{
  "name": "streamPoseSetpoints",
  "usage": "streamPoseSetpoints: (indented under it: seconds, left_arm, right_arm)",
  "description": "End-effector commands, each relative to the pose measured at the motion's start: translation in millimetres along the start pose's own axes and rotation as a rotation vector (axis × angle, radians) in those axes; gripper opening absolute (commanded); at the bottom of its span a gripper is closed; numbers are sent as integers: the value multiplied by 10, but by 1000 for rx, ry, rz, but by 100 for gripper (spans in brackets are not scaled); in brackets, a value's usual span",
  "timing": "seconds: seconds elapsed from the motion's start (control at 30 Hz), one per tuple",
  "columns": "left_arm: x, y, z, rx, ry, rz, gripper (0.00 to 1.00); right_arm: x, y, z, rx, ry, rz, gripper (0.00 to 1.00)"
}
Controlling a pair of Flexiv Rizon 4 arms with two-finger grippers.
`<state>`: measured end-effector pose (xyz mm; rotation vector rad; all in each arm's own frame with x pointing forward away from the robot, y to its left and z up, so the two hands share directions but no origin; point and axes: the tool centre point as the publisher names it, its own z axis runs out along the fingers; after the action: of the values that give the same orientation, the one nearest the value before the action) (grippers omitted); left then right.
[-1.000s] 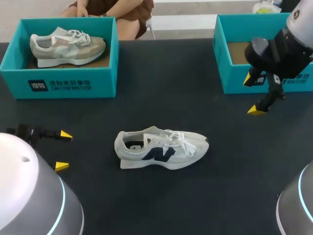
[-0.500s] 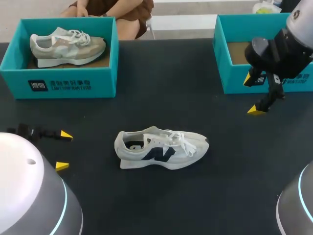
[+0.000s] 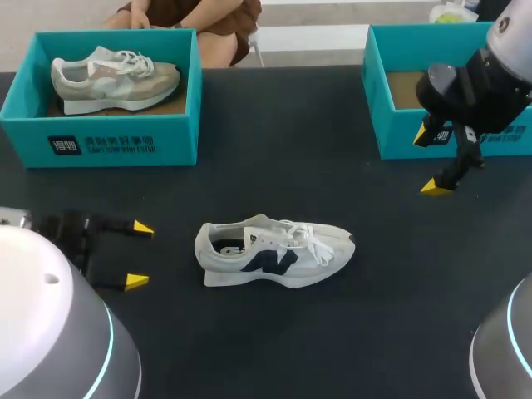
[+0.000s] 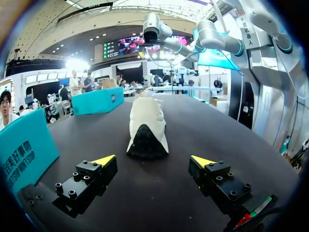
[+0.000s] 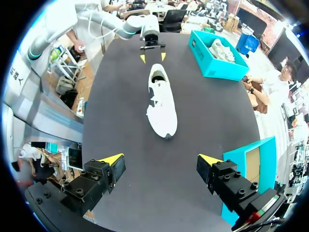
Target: Take the shoe out of the shoebox, open the shoe tongue, remove and reinsert the insole, then place the shoe into the shoebox
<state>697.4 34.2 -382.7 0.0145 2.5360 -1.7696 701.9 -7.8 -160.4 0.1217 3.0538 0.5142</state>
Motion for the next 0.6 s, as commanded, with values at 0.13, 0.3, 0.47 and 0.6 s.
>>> streamPoseSetpoints:
  seconds: [0.13, 0.3, 0.47, 0.6]
  left_arm:
    - [-77, -54, 352, -3, 1, 15, 100]
    - [-59, -101, 482, -17, 3, -3, 100]
    - [-19, -127, 596, -17, -5, -13, 100]
    - [-37, -114, 709, -7, -18, -28, 100]
  right_arm:
    - [-20, 10, 11, 3, 3, 0, 100]
    - [-20, 10, 11, 3, 3, 0, 100]
    - [-20, 10, 11, 3, 3, 0, 100]
    - [-20, 10, 11, 3, 3, 0, 100]
